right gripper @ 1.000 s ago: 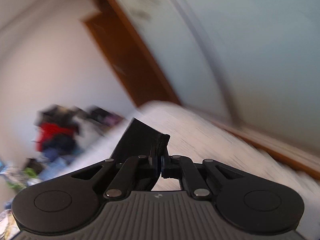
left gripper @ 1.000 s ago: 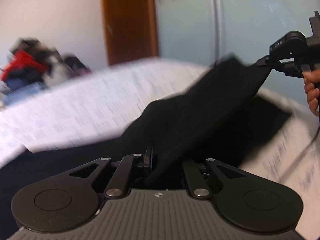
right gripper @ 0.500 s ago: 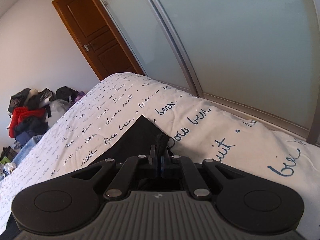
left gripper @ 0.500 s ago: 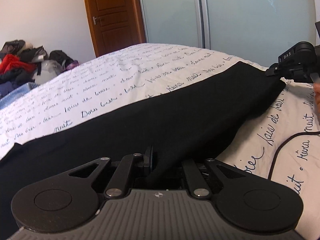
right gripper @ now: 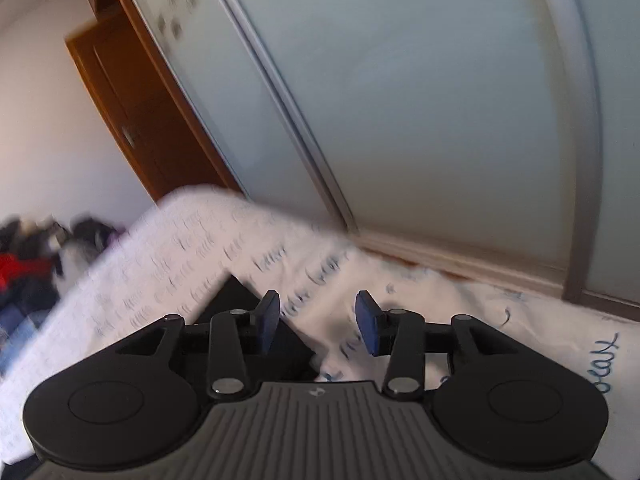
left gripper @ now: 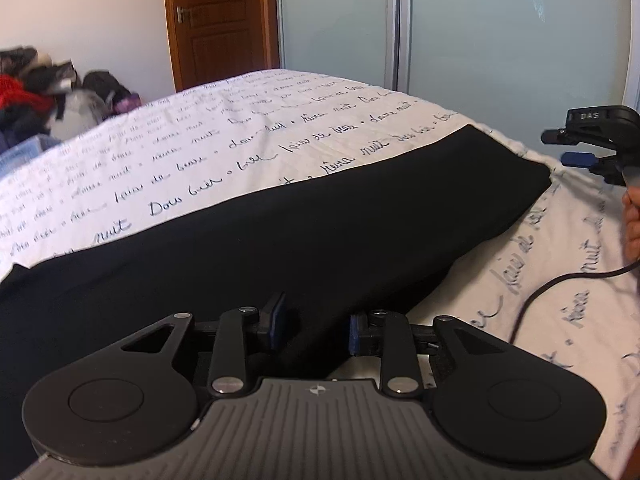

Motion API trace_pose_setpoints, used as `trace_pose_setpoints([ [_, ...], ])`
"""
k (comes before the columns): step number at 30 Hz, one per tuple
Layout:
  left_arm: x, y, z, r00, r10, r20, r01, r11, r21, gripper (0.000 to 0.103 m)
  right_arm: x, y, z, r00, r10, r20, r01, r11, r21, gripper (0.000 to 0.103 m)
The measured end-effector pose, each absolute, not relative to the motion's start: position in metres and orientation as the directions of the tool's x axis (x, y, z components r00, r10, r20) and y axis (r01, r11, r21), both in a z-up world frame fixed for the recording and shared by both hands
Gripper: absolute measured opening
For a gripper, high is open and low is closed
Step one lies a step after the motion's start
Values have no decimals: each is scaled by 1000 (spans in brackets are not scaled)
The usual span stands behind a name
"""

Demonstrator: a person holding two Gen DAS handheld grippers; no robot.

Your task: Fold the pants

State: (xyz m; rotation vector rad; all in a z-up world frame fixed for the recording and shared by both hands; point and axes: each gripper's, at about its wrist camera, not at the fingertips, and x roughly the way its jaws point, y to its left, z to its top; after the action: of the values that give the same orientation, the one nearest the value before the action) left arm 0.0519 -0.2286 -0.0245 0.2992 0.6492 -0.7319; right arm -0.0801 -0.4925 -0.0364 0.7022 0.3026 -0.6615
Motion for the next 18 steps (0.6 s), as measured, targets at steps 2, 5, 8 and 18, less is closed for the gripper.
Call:
trace_pose_setpoints([
  [2, 53, -229, -21, 540, -531, -653, 704, 710, 6, 37, -80, -485, -34, 826, -368, -428, 560, 621, 548, 42],
  [5, 50, -230, -16, 512, -558, -653, 722, 691, -24, 44, -61, -474, -41, 884, -147, -444, 416, 683, 601, 45],
  [8, 45, -231, -14, 497, -568, -657, 736, 676, -28, 46, -45, -474, -54, 834, -148, -531, 469, 697, 543, 46],
  [18, 61, -221, -2, 537, -578, -615, 663, 739, -116, 48, -93, -474, -41, 862, -138, -488, 467, 589, 659, 52],
])
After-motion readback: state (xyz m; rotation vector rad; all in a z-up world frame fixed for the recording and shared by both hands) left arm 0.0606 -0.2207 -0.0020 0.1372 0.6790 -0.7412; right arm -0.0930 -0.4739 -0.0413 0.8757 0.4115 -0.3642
